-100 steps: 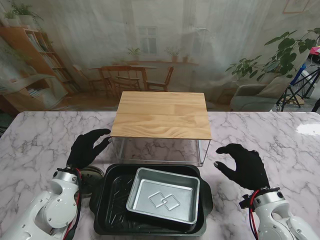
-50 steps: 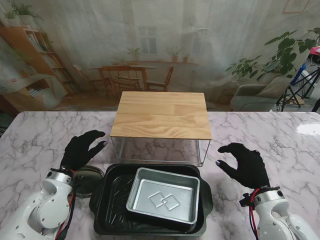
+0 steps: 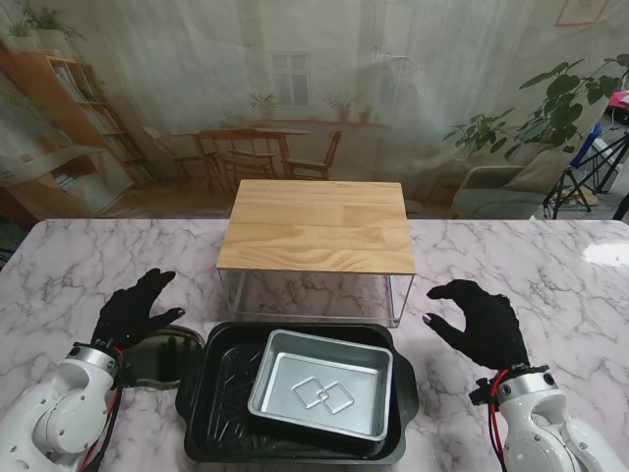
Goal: Stack the baking trays onto the shelf
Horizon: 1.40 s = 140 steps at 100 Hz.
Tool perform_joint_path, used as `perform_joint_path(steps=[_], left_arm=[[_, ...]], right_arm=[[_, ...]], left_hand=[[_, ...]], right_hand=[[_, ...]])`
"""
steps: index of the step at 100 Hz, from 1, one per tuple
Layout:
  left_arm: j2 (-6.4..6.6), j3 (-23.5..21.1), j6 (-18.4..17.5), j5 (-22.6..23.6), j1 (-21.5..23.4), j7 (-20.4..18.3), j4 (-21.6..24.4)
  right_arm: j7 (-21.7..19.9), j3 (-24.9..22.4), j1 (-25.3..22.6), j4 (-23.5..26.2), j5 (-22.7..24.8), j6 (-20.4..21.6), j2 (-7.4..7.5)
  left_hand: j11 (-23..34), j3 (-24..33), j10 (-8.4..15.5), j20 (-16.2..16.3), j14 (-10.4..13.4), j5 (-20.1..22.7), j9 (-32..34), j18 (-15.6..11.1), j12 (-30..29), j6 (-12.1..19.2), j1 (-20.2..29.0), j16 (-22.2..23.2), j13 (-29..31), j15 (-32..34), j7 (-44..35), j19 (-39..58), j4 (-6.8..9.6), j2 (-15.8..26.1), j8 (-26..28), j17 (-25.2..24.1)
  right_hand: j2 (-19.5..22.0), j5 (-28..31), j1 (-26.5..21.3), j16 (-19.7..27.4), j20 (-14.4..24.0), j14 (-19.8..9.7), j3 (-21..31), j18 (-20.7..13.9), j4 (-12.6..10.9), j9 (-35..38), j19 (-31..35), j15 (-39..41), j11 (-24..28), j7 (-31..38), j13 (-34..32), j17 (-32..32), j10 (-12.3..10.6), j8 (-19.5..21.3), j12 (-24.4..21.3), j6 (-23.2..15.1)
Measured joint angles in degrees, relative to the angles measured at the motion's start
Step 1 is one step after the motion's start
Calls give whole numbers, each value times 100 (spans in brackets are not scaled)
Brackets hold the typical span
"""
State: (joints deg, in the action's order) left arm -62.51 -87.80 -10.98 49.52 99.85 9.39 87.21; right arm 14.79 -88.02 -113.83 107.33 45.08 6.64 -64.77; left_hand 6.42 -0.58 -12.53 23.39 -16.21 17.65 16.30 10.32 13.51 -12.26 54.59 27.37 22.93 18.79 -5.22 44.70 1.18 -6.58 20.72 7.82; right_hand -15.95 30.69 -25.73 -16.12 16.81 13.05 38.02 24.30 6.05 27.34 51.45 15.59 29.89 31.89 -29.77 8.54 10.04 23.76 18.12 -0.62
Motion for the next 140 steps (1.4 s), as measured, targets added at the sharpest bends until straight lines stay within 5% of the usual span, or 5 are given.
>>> perform_joint_path(steps=[25, 77, 113, 140], left_arm=[[7, -341, 77, 183, 184, -18, -148], [125, -345, 532, 485, 284, -150, -531], [137, -223, 818, 306, 114, -363, -623], [182, -151, 1087, 447, 63, -584, -541]], right_arm=[[-38, 12, 18, 0, -7, -24, 0], [-133, 84, 95, -34, 2, -88, 12], [-145, 95, 107, -38, -4, -114, 14], [-148, 95, 109, -38, -6, -126, 14]], left_hand=[[268, 5, -7, 0, 86, 21, 249, -73, 110, -81, 0, 101, 151, 148, -75, 205, 1, -250, -46, 229], [1298, 192, -2, 380, 101, 359, 803, -82, 1420, -146, 297, 1569, 296, 905, -192, 957, 7, -319, -26, 513], [1384, 554, -62, 440, 160, 727, 1509, -77, 1377, -155, 1104, 1606, 1137, 1034, -549, 1453, 13, -302, 149, 1325], [1452, 545, -47, 440, 270, 892, 1593, -138, 1279, -186, 1104, 1621, 1203, 1256, -651, 1537, 129, -315, 166, 1543]], right_hand=[[0, 0, 0, 0, 55, 0, 0, -1, 0, -1, -32, 0, 0, 0, 1, 0, 0, 0, 0, 0], [0, 0, 0, 0, 114, -1, 0, -4, 0, -68, -92, 0, 0, 0, 2, 0, 0, 0, 0, 0], [0, 0, 0, 0, 125, -2, 0, -6, 0, -68, -102, 0, 0, 0, 2, 0, 0, 1, 0, 0], [0, 0, 0, 0, 130, -2, 0, -6, 0, -68, -103, 0, 0, 0, 2, 0, 0, 1, 0, 0]])
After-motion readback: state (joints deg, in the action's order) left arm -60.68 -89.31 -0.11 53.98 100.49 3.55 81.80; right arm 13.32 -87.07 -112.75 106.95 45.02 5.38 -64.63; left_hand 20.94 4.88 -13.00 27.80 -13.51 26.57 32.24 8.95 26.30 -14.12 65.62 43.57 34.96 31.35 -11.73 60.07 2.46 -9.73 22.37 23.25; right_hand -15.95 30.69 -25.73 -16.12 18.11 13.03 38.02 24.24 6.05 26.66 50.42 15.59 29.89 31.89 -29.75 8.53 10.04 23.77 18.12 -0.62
